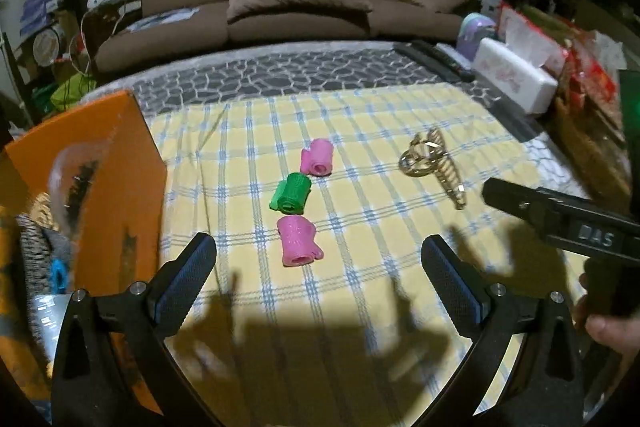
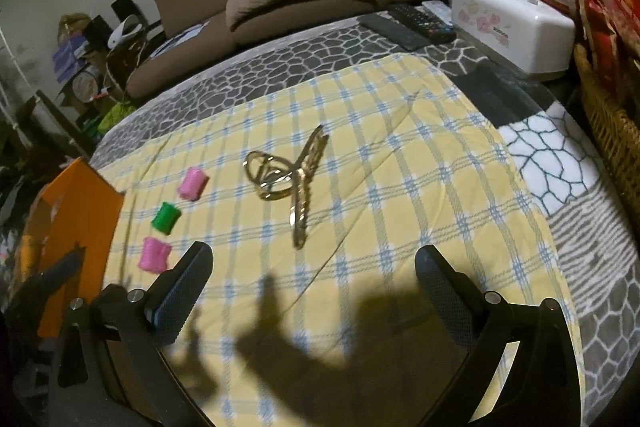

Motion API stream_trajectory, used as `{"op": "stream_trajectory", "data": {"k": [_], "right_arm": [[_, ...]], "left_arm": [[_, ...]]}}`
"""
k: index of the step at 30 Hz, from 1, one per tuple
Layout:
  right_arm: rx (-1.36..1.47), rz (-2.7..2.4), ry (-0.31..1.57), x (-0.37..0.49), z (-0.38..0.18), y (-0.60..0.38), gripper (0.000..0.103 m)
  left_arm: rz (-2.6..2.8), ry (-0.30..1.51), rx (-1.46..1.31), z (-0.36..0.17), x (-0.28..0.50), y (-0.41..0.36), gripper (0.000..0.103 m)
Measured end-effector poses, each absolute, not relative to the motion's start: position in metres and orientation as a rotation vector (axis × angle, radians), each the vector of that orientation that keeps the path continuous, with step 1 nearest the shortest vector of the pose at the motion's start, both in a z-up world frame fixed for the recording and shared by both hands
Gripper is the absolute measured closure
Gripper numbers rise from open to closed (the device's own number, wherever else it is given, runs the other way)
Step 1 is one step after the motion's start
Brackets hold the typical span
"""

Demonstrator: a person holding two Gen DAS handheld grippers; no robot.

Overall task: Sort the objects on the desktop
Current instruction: 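Grasp the pink roller with the left gripper while the right grasps the gold clip, then carry the pink roller and gold clip in both grippers over the box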

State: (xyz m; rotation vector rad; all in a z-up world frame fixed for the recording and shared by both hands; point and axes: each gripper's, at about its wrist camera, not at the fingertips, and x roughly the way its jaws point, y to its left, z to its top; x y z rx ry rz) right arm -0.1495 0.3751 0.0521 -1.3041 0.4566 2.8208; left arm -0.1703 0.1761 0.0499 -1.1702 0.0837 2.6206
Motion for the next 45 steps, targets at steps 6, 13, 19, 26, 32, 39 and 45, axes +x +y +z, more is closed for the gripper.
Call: {"op": "stream_trajectory", "data": {"k": [6,13,19,26,32,39,45], "right_arm": [[-1.293,2.835,0.445,-0.162,0.046,0.374,0.001],[-1.313,2.875,0.364,-0.177,0.044,0.360,0.019],[-1.324,2.892,0.340,-0.194,0.040,0.354,0.027],[-1.361,2.861,0.341,-0.222,0.031,0.349,0.023],[-1.355,2.856,0.291,-0.230,0.021,0.343,0.027],[-1.346,2.877,0.273,-0.229,0.023,0.344,0.058],[-1.341,2.890,0.284,-0.221,0.036,0.345,0.058]], "left_arm": [[2.597,0.102,-1.241,0.026,-0.192,0.178,0.013],[2.583,0.071,-1.282,0.014,-0.208,0.174,0.039],[2.571,0.060,-1.293,0.009,-0.215,0.174,0.044],[2.566,0.066,-1.292,0.008,-0.219,0.175,0.044],[2.563,0.044,-1.274,0.009,-0.221,0.172,0.078],[2.534,0.015,-1.262,0.012,-0.217,0.170,0.080],[2.511,-0.061,-1.251,0.025,-0.209,0.164,0.080]]}}
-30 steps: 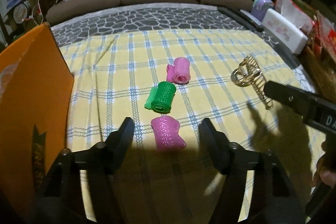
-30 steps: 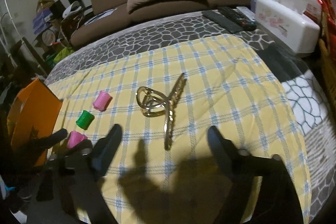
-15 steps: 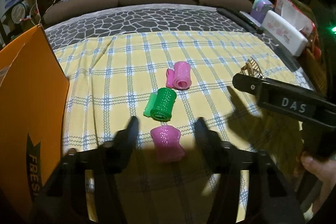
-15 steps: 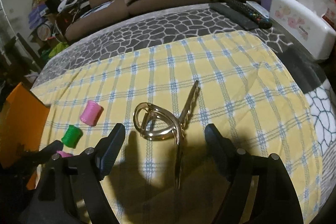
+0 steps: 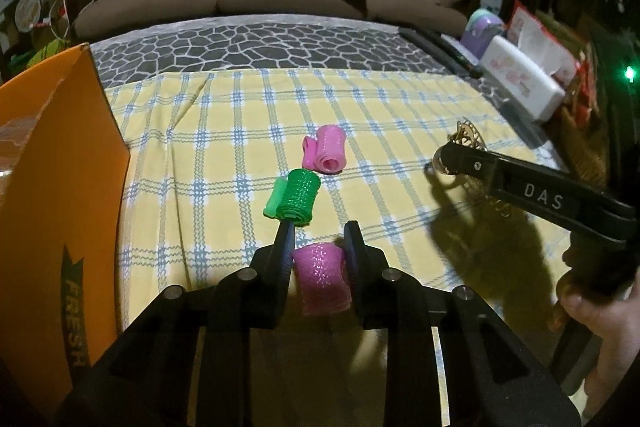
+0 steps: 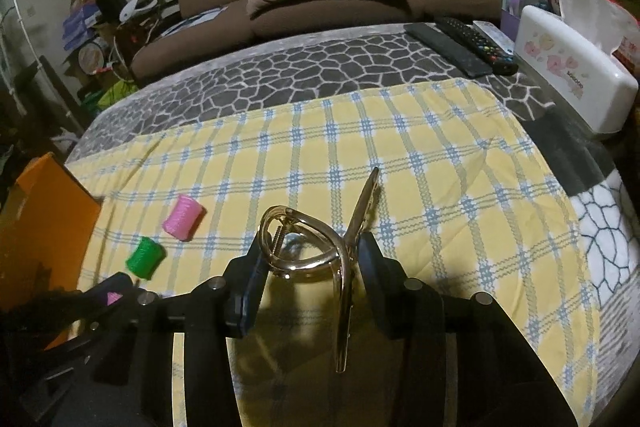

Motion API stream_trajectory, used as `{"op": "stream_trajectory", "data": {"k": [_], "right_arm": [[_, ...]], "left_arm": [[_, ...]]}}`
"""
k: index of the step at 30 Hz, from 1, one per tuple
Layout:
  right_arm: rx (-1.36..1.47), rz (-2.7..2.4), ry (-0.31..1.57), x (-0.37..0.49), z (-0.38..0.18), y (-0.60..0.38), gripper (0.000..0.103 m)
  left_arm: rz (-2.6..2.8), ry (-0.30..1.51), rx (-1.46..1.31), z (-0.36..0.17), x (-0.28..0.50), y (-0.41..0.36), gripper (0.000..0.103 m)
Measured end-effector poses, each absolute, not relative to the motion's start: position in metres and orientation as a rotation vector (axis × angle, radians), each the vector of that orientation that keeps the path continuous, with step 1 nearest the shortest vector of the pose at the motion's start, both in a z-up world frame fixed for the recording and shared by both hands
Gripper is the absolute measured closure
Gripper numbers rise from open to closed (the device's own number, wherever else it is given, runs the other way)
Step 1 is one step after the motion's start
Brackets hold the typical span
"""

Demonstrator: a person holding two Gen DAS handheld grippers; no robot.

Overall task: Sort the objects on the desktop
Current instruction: 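Carry the pink roller and gold clip in both grippers over the box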

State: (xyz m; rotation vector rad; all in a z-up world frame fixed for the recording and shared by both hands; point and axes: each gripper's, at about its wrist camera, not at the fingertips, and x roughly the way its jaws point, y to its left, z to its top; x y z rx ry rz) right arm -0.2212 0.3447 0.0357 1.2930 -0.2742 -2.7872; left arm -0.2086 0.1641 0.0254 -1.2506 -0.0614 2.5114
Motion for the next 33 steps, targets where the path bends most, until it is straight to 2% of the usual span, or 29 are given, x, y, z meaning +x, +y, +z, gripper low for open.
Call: {"op": "stream_trajectory", "data": {"k": [13,20,28,33], "right_arm": [[1.220,-2.767,-0.302,-0.185,0.092,0.337,0.058],[1.189,-2.726,-0.299,-0.152,0.111,0.311,0.058],[1.152,-2.665,-0.244,-0.129,0.127,0.257,0.058],[1.123,-2.606,-0.217,-0.120,0.136,0.217,0.058]], "left_arm": [[2.483,-0.245,-1.127,0.102,-0.163,0.124,0.080],[2.560,-0.256,-1.057,0.139,-0.126,0.073,0.080],[2.662,-0.242,-1.053,0.149,-0.099,0.019,0.080],[2.710,-0.313,-1.068,0.146,-0.088,-0.023,0.080]]}}
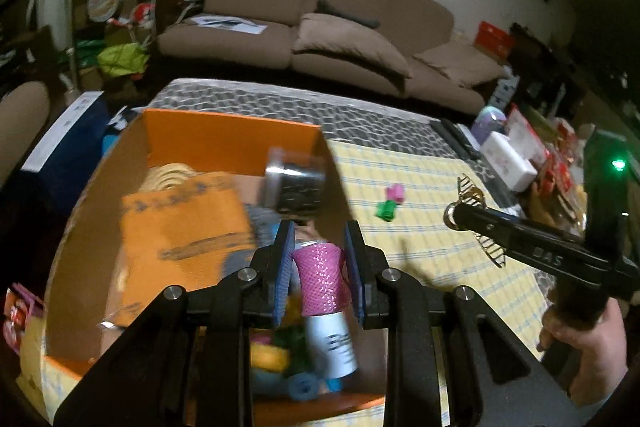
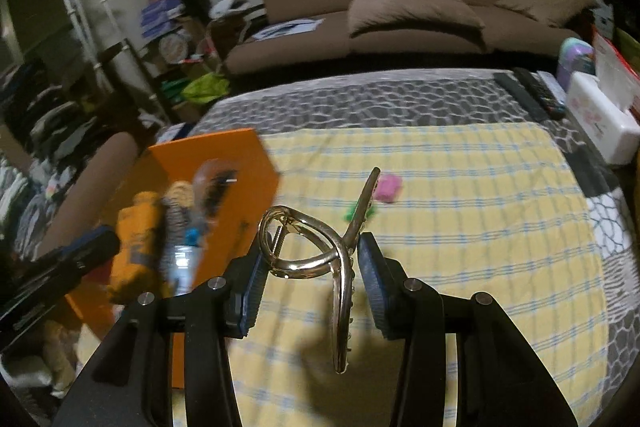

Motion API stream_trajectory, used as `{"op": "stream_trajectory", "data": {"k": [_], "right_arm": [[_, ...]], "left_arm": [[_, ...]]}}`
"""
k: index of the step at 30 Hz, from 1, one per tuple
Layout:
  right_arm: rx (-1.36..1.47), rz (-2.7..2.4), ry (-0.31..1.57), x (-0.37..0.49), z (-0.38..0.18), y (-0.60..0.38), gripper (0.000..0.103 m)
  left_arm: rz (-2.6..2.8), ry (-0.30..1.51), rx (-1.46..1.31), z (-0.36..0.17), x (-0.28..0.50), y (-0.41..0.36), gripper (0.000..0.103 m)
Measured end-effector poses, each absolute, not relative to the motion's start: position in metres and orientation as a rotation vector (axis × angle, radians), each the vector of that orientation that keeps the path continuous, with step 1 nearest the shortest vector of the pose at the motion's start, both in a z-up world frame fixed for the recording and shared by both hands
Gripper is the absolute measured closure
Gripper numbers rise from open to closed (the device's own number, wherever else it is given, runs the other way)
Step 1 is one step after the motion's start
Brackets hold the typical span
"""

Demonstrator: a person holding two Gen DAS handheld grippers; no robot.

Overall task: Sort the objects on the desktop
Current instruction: 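Carry the pink roller and gold clip in both grippers over the box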

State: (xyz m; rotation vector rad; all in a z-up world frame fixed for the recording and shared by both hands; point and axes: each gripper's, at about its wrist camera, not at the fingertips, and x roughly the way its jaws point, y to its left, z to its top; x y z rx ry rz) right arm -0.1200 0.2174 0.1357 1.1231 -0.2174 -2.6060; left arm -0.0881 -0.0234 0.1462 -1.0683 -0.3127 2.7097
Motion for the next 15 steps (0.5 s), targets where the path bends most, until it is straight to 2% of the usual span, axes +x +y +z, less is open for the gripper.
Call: {"op": "stream_trajectory", "data": {"k": [8,15], "right_arm": [[1.059,-2.482,-0.140,-0.115,0.149,0.139,0.058],[1.105,-2.367,-0.102,-0.117,0.127,0.085,0.058]], "left_arm": [[2.763,-0.406,-1.099,0.135,-0.085,-0.078,0.080],[2.779,-0.431,-1.157,0.118,-0.091,-0.103,0.080]]}}
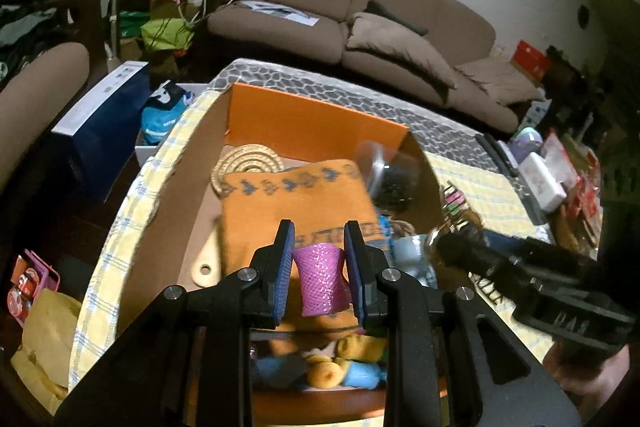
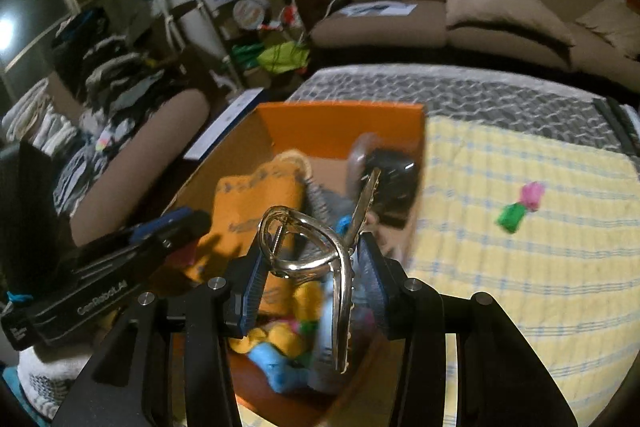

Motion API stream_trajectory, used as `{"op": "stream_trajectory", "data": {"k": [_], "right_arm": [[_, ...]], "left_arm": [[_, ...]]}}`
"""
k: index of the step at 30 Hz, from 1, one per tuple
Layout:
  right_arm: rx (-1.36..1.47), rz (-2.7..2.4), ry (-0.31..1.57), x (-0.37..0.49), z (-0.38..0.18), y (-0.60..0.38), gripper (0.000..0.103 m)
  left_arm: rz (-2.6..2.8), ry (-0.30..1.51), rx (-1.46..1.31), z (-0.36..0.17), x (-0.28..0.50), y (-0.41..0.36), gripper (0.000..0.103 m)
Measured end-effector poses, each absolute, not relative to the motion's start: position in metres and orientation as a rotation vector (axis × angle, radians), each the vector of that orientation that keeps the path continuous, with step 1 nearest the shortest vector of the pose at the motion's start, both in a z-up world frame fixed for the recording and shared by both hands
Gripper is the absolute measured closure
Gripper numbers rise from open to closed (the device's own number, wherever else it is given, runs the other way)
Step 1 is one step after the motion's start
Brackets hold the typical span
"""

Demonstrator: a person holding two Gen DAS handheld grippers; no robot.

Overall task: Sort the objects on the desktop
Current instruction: 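Carry the pink roller and gold clip in both grippers over the box, then lower the gold clip into the box with the right gripper while the left holds the pink roller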

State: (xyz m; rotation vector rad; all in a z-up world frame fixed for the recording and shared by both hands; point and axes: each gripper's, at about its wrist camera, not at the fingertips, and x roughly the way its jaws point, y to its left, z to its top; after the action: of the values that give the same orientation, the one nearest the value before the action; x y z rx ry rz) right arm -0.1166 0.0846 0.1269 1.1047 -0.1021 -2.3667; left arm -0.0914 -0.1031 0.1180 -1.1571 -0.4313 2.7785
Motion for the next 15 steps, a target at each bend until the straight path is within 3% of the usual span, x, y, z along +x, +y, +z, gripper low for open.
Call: {"op": "stream_trajectory", "data": {"k": [15], "right_arm": [[1.201,-2.278,-0.036,-0.116,0.092,0.039,0.058]], "left_arm": [[2.778,-0.445,-1.252,0.095,-0.099,-0.125,0.080]]}}
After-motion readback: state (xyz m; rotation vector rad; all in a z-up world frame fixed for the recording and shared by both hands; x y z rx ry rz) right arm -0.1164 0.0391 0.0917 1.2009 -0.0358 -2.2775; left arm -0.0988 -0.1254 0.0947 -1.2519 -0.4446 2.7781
